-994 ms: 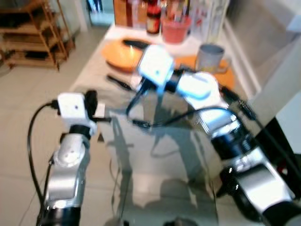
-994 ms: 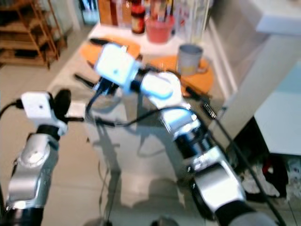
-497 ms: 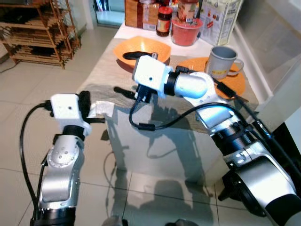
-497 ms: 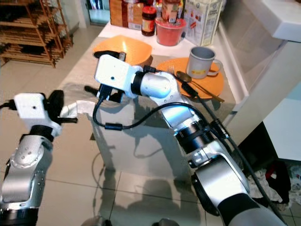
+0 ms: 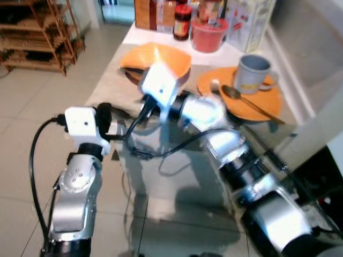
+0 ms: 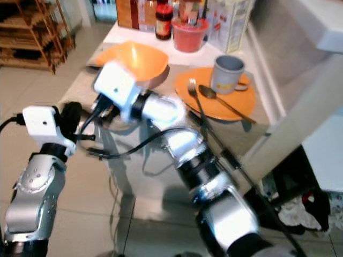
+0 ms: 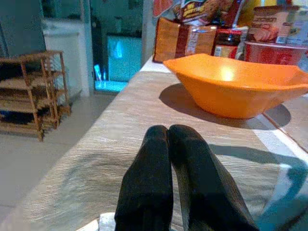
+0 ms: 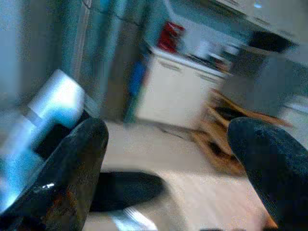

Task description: Setting the table

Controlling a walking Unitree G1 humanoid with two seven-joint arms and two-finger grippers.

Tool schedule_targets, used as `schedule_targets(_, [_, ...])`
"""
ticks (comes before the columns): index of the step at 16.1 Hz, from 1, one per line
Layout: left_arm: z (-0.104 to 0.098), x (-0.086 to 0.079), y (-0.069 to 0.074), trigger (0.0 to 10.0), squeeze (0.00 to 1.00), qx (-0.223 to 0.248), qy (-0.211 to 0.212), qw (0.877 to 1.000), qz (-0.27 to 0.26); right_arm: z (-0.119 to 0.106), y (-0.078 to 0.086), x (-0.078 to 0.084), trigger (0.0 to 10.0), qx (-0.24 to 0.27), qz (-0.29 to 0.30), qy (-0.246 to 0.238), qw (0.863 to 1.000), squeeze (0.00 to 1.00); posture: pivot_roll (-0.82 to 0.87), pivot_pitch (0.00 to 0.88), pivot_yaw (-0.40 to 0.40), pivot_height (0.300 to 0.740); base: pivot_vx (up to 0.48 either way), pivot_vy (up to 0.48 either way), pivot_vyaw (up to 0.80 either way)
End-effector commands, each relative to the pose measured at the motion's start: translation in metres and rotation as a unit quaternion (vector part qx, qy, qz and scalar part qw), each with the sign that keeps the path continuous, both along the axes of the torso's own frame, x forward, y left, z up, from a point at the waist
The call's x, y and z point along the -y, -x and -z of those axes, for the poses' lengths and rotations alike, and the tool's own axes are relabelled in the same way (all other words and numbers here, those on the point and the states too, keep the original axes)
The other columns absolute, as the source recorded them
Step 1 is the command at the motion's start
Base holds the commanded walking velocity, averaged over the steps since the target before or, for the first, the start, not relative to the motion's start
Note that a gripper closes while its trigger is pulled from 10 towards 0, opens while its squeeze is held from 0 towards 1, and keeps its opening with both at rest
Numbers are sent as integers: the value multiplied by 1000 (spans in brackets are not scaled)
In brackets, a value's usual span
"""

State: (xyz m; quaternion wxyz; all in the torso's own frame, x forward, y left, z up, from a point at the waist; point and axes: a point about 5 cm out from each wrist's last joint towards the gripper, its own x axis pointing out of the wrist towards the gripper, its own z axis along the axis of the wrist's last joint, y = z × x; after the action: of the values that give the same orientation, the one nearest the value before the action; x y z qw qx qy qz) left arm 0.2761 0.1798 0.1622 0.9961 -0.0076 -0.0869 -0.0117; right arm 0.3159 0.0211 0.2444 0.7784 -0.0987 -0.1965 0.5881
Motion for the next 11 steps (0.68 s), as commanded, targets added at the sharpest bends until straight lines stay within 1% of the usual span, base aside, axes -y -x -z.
schedule_targets(1, [-7,-4,2,10000,0,15,11,1000,-13,-11,4,9,10000,-20,-26,-48,998,0,-32,76,-11,740,0,0,0])
schedule_targets(2, [-7,-5,2,10000,0,14,10,1000,-16,-11,5,11,10000,-25,-28,-50,998,0,-32,76,-11,740,0,0,0])
schedule_targets(5, [-7,-6,2,10000,0,14,8,1000,-16,-4,-1,20,10000,-10,-3,-17,1000,0,-40,74,-8,740,0,0,0])
schedule_targets(7, [-7,-5,1,10000,0,13,8,1000,-10,-2,-12,27,10000,18,57,18,998,0,-43,73,-8,740,0,0,0])
schedule_targets(8, [-7,-5,2,10000,0,14,4,1000,-14,-2,-17,28,10000,17,85,20,996,0,-43,69,-8,740,307,0,0])
schedule_targets(9, [-7,-4,2,10000,0,16,8,1000,-8,-5,-23,29,10000,-10,118,-15,993,0,-44,70,-10,740,480,0,0])
schedule_targets(10, [-7,-4,2,10000,0,16,8,1000,-8,-5,-23,29,10000,-10,118,-15,993,0,-44,70,-10,740,480,0,0])
schedule_targets(11, [-8,-2,3,10000,0,17,13,1000,-3,-6,-21,25,10000,-67,107,-82,989,0,-38,71,-12,740,480,0,0])
